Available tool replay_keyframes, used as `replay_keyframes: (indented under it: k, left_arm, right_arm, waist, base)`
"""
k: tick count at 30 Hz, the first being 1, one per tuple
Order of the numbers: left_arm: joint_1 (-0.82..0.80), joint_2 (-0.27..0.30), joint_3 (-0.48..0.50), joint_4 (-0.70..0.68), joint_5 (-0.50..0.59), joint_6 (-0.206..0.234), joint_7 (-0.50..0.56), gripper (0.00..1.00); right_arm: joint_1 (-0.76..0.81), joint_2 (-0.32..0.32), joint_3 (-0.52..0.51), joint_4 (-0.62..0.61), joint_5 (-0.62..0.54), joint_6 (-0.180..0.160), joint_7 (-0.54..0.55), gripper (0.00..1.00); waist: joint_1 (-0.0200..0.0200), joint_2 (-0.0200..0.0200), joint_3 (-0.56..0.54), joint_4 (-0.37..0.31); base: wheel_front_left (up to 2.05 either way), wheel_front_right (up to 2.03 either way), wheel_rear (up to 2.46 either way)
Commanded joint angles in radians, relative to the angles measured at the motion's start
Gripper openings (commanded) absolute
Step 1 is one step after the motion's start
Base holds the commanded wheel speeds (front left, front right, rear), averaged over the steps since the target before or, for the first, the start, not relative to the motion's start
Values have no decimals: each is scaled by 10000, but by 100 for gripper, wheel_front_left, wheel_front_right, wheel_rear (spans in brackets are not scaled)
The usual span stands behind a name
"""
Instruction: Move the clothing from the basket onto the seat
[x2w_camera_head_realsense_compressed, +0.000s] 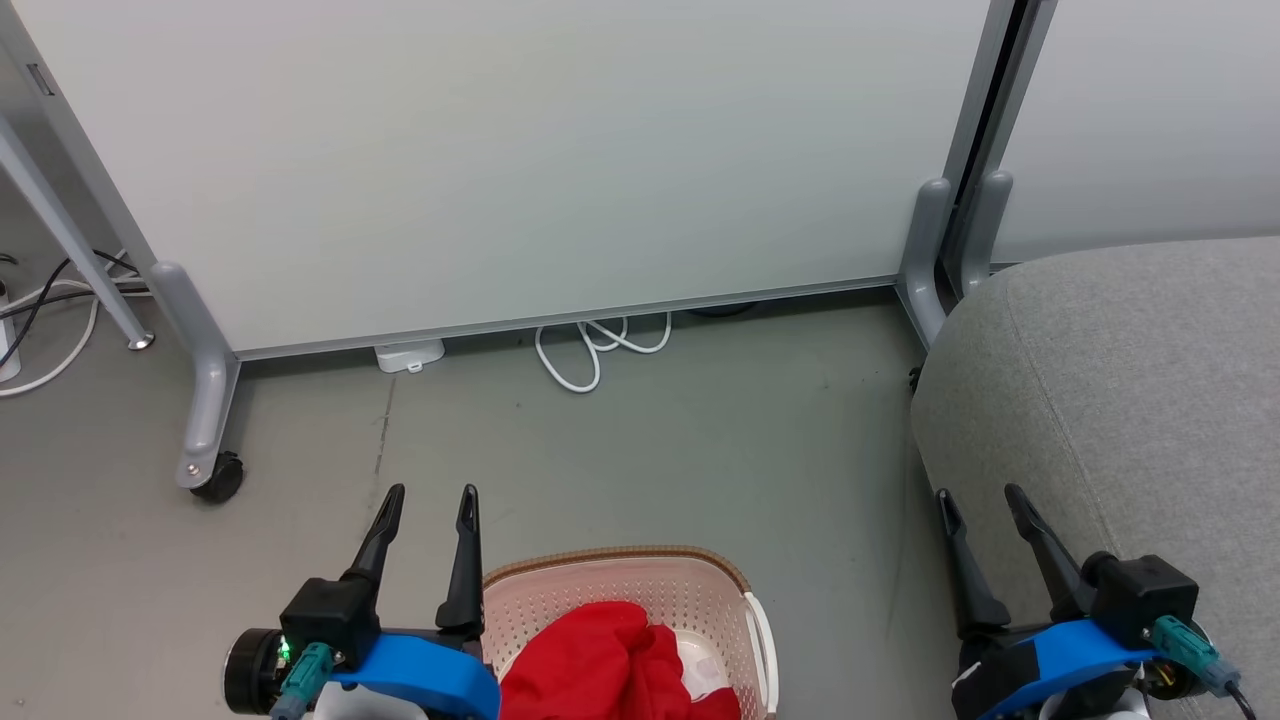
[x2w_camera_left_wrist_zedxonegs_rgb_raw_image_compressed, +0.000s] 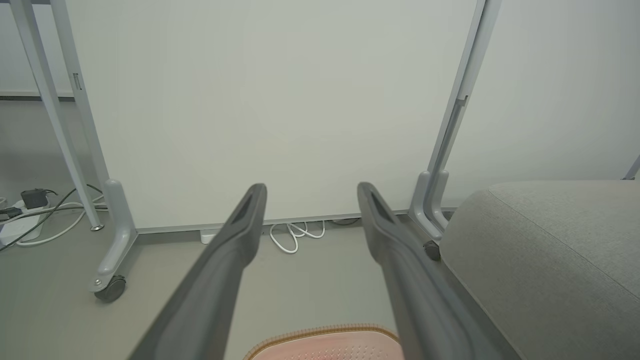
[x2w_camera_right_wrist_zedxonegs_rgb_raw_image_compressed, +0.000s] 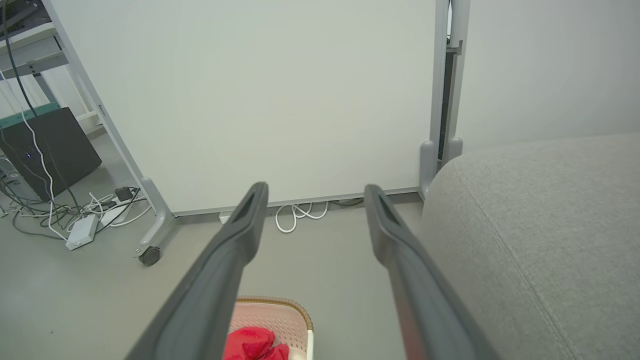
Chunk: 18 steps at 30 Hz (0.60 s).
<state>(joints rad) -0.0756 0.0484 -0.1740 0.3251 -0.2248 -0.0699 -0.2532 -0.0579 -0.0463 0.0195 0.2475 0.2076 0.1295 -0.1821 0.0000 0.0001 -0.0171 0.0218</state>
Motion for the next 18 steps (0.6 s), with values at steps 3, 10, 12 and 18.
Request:
replay_keyframes:
  k: [3,10,12,18]
  left_arm:
    - [-111,33,-79,15,317,53,-115,100]
    - [-118,32,-101,17,276,52,-136,100]
    - [-118,32,-106,18,269,54,-136,100]
    - [-103,32,-111,6,280,61,-136,100]
  right_arm:
    - [56,-70,30,-35,-341,14,-130,100]
    - [64,-69,40,-44,-319,14,-157,100]
    - [66,-69,39,-46,-313,14,-158,100]
    - [56,-69,56,-69,-297,14,-138,100]
  waist:
    - [0,-1,-7,5]
    - [0,-1,1,21]
    - [0,-1,1,24]
    - [0,-1,23,16]
  base:
    - [0,0,0]
    - [0,0,0]
    - [0,0,0]
    - [0,0,0]
